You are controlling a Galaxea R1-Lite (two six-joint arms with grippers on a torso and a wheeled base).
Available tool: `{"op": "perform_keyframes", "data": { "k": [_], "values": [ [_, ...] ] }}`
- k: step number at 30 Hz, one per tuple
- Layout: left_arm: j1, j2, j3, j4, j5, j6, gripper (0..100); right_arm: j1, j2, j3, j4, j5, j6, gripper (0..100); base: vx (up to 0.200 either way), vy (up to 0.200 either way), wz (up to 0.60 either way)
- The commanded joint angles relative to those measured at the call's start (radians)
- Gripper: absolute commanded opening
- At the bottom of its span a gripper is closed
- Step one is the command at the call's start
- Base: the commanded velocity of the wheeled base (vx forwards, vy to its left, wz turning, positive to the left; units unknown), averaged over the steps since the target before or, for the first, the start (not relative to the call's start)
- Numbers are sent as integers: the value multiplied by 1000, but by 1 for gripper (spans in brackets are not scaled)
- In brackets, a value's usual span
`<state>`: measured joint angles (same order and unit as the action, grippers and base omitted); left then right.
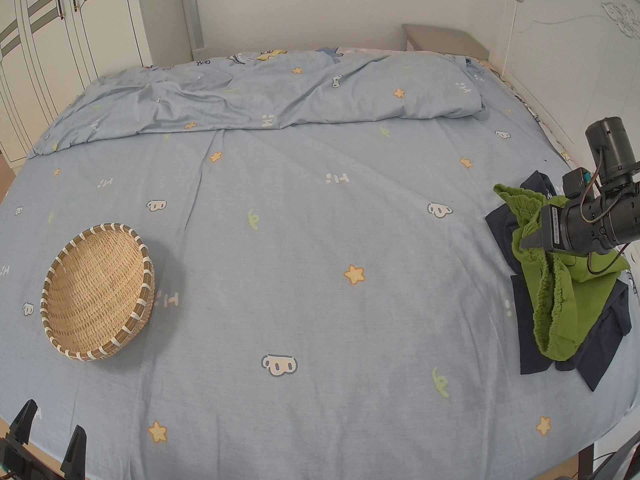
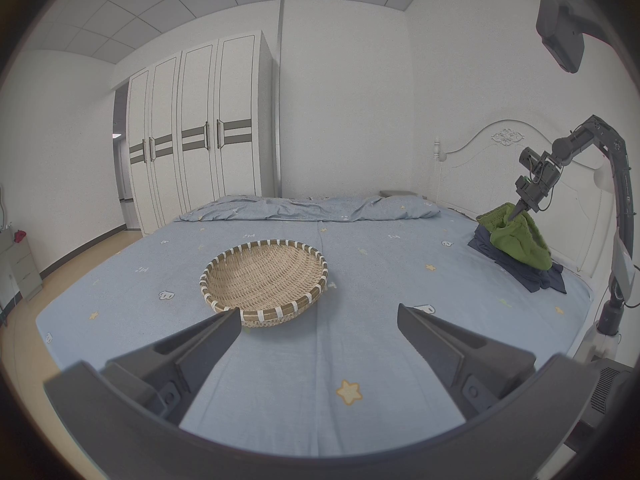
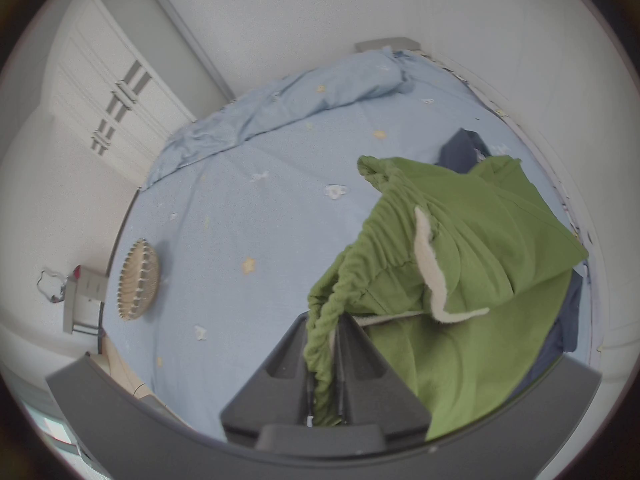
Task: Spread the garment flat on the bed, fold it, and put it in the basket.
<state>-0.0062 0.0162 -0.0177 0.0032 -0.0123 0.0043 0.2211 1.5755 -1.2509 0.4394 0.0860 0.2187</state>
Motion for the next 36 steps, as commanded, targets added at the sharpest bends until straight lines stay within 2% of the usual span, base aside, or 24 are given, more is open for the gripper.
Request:
{"op": "perform_keyframes", "data": {
  "k": [1,5,7,11,17,20,23,24,26,36],
  "values": [
    [0,-16,16,0,0,0,100,136,-46,-9,-2,8,30,0,0,0,0],
    [0,-16,16,0,0,0,100,195,-45,-1,-42,0,83,0,0,0,0],
    [0,-16,16,0,0,0,100,254,-46,27,-113,-9,172,0,0,0,0],
    [0,-16,16,0,0,0,100,313,-38,47,-177,-32,246,0,0,0,0],
    [0,-16,16,0,0,0,100,373,8,31,-199,-31,284,0,0,0,0],
    [0,-16,16,0,0,0,100,428,93,-30,-214,-34,304,0,0,0,0],
    [0,-16,16,0,0,0,100,469,139,-84,-231,-34,353,0,0,0,0],
    [0,-16,16,0,0,0,100,512,192,-147,-252,-35,404,0,0,0,0],
    [0,-16,16,0,0,0,100,546,245,-209,-268,-37,429,0,0,0,0],
    [0,-16,16,0,0,0,100,635,454,-496,-263,-37,435,0,0,0,0]
  ]
}}
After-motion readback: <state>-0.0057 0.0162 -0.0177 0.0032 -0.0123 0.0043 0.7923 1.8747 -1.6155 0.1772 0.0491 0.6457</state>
